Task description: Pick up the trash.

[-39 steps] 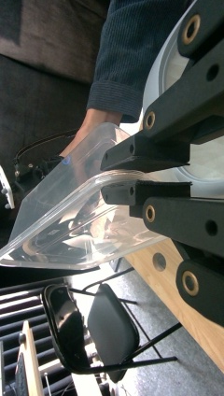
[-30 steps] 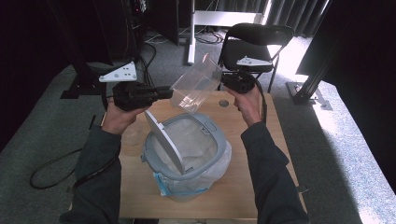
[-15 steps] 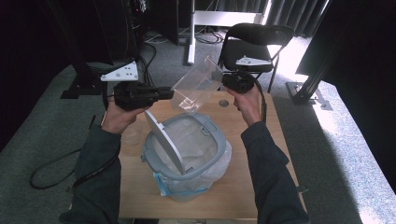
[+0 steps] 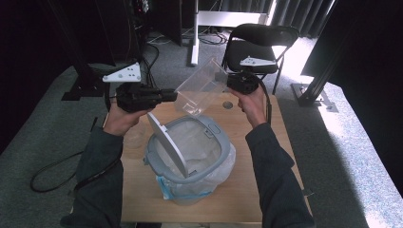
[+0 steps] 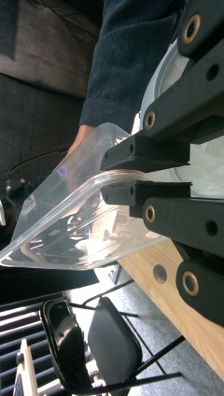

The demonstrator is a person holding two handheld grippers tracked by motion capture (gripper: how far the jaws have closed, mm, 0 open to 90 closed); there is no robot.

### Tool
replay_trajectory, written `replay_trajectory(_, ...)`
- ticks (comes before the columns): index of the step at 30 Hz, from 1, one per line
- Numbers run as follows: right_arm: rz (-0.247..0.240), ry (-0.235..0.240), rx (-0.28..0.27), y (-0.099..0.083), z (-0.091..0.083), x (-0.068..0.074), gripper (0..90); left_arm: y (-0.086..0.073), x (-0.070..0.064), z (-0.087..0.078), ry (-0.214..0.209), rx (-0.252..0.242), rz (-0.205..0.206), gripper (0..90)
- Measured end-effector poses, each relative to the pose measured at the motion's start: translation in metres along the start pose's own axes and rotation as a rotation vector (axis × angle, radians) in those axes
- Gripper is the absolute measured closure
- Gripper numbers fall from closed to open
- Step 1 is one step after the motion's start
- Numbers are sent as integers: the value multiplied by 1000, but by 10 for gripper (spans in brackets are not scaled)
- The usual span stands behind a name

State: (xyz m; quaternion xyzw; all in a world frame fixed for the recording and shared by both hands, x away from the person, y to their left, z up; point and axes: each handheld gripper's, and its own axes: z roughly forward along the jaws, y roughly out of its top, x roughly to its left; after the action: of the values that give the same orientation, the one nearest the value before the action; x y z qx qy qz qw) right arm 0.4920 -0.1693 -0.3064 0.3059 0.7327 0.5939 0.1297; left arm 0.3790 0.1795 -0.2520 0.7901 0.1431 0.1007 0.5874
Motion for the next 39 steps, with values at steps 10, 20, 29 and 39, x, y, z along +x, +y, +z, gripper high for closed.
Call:
replay_trajectory(10,26,6,-6,-1,0,-5,880,0,1,0,-26,-2,-6,831)
replay_trajectory(20,18,16,-11,1,-4,-3,880,6,-2,-1,-33,-6,-1,830)
replay_trajectory(29,3,34,-25,4,-10,1,880,11,-6,-5,-31,-19,-1,827)
replay_trajectory(39,-26,88,3,1,-5,9,895,10,-8,-6,-42,-24,8,848)
